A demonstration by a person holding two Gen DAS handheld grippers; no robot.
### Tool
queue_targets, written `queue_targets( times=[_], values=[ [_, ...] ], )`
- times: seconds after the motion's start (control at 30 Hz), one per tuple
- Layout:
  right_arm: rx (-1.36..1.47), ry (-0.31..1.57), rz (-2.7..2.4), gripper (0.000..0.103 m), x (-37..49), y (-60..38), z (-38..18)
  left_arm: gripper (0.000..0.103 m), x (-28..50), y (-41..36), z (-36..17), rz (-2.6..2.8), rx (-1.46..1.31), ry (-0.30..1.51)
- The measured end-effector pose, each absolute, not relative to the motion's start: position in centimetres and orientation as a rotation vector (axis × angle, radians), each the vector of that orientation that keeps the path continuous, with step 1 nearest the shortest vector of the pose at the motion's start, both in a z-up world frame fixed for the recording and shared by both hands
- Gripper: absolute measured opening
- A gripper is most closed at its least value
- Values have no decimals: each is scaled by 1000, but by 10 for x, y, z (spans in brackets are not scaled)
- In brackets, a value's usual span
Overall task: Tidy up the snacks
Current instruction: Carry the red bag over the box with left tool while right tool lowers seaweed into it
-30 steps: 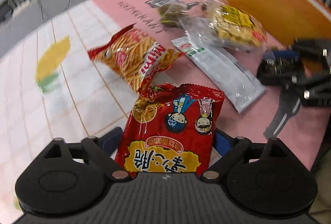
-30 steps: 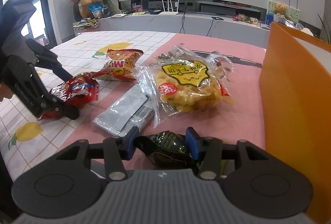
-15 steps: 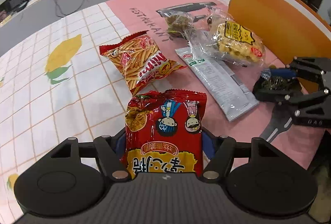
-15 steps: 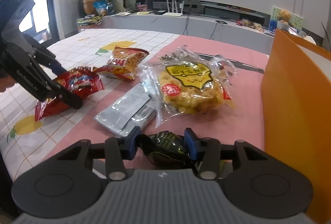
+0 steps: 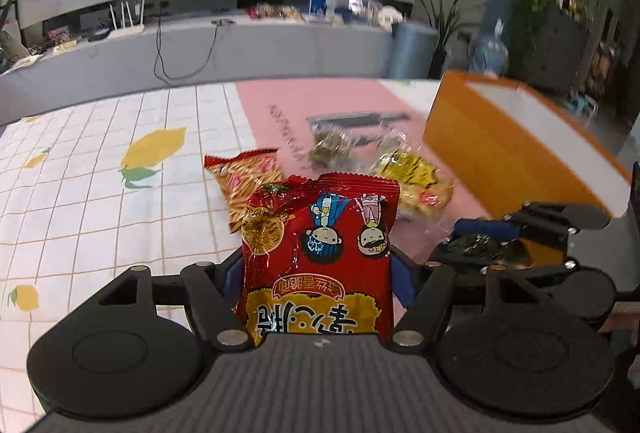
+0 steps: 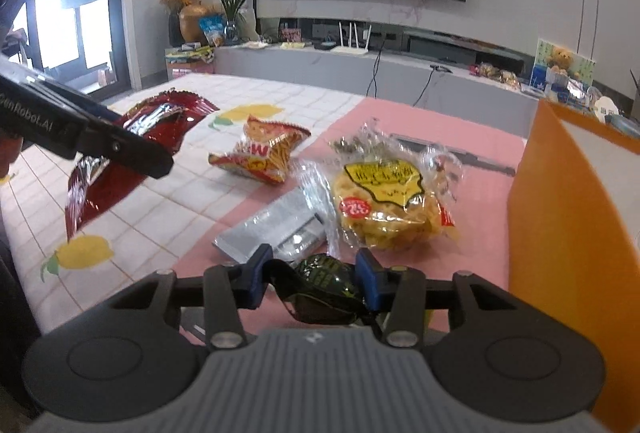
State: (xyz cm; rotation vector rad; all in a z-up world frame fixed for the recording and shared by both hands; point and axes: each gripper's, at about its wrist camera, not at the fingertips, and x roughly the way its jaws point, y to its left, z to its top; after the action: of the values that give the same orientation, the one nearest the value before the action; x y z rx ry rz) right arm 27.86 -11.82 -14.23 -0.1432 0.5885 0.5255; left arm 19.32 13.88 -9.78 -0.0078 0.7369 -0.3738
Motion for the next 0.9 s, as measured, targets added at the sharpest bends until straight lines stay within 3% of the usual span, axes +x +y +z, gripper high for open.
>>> queue_targets(
  times=[0.47,0.7,0.9],
  values=[
    [81,443,483,44,252,-162,-83,80,153,121,-55,-317,-190,562],
    [130,359,344,45,225,-236,-38,80,156,83,-40,-387,-335,558],
    [235,420,173,45,223,-315,-30,80,177,24,-36,-502,-366,574]
  ],
)
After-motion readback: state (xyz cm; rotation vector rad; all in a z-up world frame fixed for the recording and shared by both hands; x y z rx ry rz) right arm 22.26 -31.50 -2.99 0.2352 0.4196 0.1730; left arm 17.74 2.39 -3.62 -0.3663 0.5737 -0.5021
